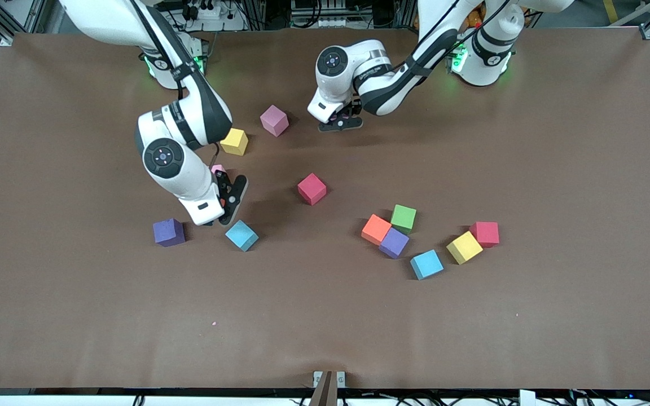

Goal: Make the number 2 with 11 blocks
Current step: 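Place the pink block with the left gripper while the right gripper lifts orange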

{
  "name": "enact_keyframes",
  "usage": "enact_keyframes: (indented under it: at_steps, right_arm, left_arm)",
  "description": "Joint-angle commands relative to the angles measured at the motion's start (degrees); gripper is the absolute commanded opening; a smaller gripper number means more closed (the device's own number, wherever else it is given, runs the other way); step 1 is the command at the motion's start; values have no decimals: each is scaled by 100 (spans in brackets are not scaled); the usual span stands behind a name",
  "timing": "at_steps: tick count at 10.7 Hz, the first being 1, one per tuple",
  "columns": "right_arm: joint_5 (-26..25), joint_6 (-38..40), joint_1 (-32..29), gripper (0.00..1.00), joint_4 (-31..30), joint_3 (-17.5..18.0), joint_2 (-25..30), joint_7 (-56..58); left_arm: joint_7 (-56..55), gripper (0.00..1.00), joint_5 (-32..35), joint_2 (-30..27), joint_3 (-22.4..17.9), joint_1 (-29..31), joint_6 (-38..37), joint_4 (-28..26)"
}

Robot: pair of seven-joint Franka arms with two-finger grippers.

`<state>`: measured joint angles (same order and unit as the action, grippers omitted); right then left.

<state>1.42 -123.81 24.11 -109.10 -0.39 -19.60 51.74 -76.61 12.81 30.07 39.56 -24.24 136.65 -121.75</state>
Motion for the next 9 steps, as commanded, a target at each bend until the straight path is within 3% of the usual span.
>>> enact_keyframes:
  at_steps: [1,2,3,4,5,6,9]
  right_arm:
    - [-54,243,-3,37,-6,4,123,791]
    - [-54,313,14,37,-6,12,157,846]
    - [-54,323,84,37,-6,12,175,856]
    - [-72,314,224,37,2,4,167,847]
    - [-72,157,365,37,-58,3,141,803]
    - [-72,95,479,37,-120,3,123,777]
    - [-72,156,507,38,-138,12,131,776]
  left_arm:
    - [-82,29,413,87,-10,-81,125,37]
    - [-65,35,607,139,-10,-81,134,37]
    - [-38,49,765,166,-10,-72,134,63]
    - [-38,51,950,192,-10,-46,143,81]
    - [-38,63,986,244,-10,-11,143,107]
    - [-55,100,978,254,-10,-19,204,107]
    - [-56,100,987,-17,-10,138,117,90]
